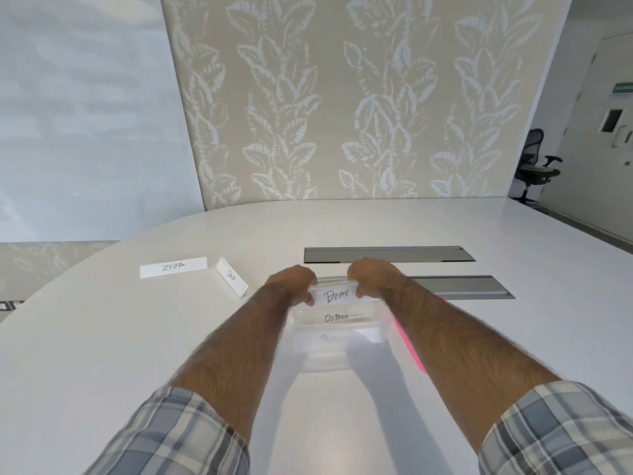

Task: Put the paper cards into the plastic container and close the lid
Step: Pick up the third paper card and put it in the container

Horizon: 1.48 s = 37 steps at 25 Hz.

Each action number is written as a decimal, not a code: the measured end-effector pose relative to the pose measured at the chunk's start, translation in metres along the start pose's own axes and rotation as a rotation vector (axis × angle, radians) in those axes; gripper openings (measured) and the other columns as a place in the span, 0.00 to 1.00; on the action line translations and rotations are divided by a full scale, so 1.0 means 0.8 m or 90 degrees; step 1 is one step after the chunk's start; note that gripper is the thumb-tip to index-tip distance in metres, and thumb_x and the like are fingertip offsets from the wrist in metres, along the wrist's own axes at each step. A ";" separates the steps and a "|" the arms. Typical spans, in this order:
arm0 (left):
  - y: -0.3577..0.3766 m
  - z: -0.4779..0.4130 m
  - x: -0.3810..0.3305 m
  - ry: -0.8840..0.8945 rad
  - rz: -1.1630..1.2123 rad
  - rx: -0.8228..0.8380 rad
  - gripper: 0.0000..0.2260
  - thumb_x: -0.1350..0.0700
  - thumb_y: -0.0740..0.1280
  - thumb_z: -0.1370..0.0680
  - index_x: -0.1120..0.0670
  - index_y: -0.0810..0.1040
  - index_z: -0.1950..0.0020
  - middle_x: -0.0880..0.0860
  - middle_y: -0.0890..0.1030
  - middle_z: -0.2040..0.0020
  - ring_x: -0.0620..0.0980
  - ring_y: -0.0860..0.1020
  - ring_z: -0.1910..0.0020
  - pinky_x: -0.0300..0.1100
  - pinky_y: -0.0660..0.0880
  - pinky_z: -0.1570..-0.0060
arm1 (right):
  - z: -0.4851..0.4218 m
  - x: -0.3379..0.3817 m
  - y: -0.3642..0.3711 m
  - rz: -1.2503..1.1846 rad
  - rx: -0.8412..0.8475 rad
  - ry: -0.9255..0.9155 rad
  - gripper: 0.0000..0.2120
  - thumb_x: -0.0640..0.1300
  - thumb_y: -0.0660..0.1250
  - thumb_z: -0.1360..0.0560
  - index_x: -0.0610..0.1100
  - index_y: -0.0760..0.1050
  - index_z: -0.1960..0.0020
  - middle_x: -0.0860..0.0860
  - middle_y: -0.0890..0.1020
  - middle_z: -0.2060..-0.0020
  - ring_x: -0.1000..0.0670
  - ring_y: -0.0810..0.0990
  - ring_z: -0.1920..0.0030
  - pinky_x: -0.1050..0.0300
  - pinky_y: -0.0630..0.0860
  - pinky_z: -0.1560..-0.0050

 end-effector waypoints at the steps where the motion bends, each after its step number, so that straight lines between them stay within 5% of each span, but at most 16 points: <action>1: 0.004 -0.005 0.001 -0.002 -0.003 0.006 0.23 0.52 0.75 0.27 0.48 0.76 0.32 0.49 0.78 0.35 0.53 0.77 0.36 0.48 0.73 0.45 | -0.005 -0.001 0.005 0.002 0.005 -0.001 0.23 0.42 0.72 0.26 0.45 0.74 0.33 0.46 0.77 0.36 0.43 0.77 0.37 0.48 0.76 0.40; 7: 0.021 -0.018 0.003 -0.003 -0.053 0.031 0.23 0.51 0.75 0.27 0.48 0.77 0.33 0.50 0.80 0.38 0.56 0.79 0.41 0.46 0.71 0.52 | -0.025 0.000 0.029 0.003 0.024 -0.010 0.21 0.41 0.72 0.27 0.43 0.75 0.35 0.46 0.79 0.38 0.42 0.79 0.40 0.48 0.77 0.42; 37: 0.065 -0.043 -0.011 -0.011 -0.114 0.097 0.25 0.57 0.74 0.26 0.51 0.74 0.30 0.53 0.77 0.32 0.57 0.77 0.36 0.46 0.72 0.47 | -0.052 -0.003 0.082 0.082 0.066 -0.046 0.19 0.38 0.70 0.26 0.40 0.76 0.36 0.44 0.81 0.41 0.42 0.81 0.42 0.47 0.80 0.45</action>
Point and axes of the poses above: each hand's wrist, its own z-axis away from the middle knuckle, its own y-axis out of the palm, x = y × z, the point moved 1 cm from there along -z, towards the middle knuckle
